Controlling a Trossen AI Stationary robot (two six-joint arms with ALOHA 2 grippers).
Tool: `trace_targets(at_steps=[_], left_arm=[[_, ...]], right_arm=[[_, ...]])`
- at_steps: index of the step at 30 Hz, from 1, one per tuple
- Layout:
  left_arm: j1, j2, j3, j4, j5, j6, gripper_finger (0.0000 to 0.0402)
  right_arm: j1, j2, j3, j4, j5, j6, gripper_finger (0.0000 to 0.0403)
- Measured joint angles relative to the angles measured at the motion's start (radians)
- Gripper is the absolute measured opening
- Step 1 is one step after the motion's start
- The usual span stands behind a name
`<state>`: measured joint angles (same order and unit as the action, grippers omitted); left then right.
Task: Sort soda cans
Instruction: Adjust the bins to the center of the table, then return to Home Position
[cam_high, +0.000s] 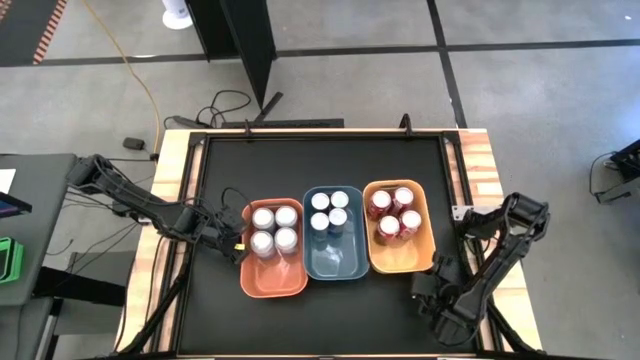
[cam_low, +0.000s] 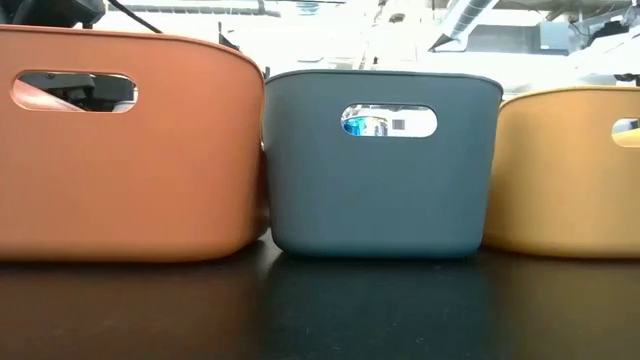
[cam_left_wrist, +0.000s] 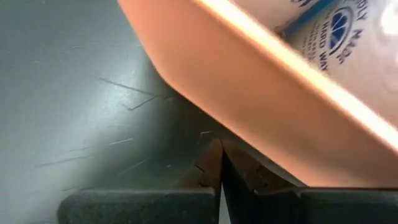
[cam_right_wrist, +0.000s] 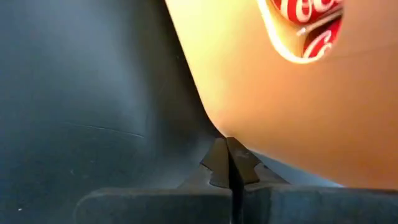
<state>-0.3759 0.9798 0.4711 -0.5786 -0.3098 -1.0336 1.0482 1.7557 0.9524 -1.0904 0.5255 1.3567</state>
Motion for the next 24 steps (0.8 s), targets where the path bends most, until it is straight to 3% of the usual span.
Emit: trace_targets(at_steps=[11,24], left_arm=[[0.0,0.0,0.0,-0.041,-0.06,0.019,0.0],[-0.023,-0.028,-0.003,-0.206,0.011,-0.051,0.0]], right_arm=[[-0.028,0.0,0.0,0.069,0.002,-0.057,0.0],[0.012,0.0,0.102,0.081,-0.067,-0.004,0.0]])
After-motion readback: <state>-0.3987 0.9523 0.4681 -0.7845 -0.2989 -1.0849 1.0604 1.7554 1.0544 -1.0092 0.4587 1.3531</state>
